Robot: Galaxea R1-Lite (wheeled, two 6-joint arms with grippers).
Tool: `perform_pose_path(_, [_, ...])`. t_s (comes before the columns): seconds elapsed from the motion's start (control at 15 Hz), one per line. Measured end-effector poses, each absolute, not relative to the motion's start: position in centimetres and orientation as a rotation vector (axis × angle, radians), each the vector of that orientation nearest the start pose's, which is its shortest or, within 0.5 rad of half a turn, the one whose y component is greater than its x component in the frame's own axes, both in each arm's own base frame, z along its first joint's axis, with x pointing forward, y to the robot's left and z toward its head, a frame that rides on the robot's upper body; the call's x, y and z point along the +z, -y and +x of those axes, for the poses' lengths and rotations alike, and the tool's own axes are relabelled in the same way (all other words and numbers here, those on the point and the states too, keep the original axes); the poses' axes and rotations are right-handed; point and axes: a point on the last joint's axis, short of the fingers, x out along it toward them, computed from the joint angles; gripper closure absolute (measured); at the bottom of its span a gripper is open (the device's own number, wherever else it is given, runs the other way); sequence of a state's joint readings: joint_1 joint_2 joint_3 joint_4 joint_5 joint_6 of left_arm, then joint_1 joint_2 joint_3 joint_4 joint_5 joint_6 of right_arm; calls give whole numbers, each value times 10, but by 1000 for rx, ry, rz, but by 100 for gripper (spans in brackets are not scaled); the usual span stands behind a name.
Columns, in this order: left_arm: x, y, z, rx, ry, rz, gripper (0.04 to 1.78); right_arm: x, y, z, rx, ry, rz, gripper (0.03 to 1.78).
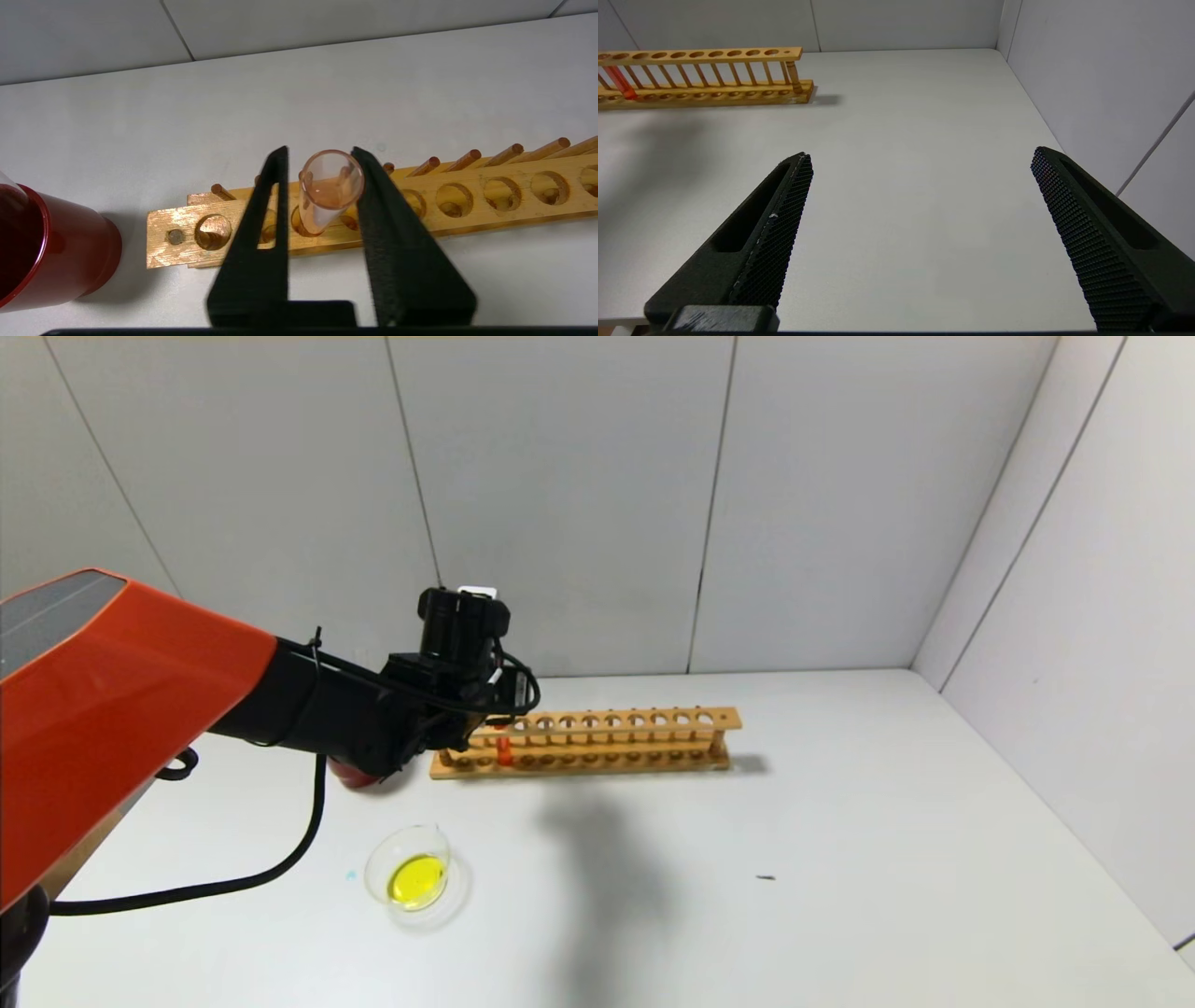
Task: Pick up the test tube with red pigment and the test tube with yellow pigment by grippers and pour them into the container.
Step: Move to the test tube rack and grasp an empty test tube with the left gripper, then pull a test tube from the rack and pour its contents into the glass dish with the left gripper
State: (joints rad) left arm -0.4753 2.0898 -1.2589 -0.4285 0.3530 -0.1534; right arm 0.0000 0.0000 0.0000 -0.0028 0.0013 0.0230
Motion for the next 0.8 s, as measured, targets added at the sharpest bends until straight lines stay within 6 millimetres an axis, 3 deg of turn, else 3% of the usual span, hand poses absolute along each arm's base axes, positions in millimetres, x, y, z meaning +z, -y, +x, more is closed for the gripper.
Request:
perform_pose_path(0.13, [142,183,371,-92,-379,10,151,76,0,-23,1,3,23,10])
perform_pose_path(0.8, [147,185,363,-86,-377,21,151,76,0,-23,1,3,23,10])
